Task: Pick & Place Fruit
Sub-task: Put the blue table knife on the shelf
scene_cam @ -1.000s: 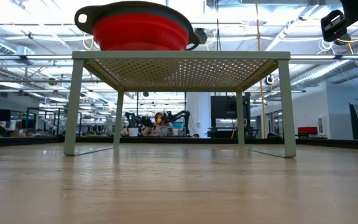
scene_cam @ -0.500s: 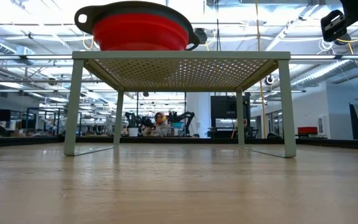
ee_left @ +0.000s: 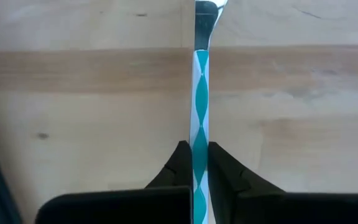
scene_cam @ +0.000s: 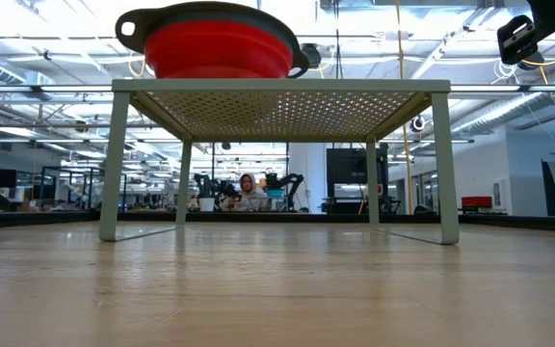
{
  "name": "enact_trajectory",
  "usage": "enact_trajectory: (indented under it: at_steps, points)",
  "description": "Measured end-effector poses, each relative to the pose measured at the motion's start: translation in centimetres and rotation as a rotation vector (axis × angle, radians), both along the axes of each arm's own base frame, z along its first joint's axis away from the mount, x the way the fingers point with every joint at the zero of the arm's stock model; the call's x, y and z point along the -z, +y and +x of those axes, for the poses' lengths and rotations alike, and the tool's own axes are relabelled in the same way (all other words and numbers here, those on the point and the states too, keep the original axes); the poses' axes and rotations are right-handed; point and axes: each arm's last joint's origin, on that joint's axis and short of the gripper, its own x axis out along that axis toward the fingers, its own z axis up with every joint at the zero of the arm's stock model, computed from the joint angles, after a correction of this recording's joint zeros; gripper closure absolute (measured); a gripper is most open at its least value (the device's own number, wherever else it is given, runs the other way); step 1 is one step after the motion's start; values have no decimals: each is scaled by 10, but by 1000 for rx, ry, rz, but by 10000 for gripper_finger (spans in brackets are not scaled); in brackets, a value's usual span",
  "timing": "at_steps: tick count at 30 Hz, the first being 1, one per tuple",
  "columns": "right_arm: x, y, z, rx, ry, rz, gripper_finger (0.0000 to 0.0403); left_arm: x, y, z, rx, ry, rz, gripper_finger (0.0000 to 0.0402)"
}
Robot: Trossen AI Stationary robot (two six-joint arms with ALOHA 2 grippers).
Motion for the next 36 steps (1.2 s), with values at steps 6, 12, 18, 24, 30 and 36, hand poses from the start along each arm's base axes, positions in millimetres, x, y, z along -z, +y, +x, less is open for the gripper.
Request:
enact_trajectory:
  at_steps: [6,12,18,24,30,36]
  points:
    - [0,0,0,0,-1,-1,403,-25,2,-7,44,-76,-87,385]
    - [0,0,0,0,-1,-3,403,-50,-1,-8,138,-223,-236,388]
    - [0,0,0,3,-1,-3,403,-62,-12,1,275,-416,-334,394]
    - [-1,0,0,4,-9,-9,403,-72,-17,14,356,-627,-344,382]
    - [-6,0,0,7,-67,-14,403,-80,-12,31,410,-813,-259,394]
    - [-10,0,0,11,-115,-22,403,-90,-2,52,429,-970,-201,383]
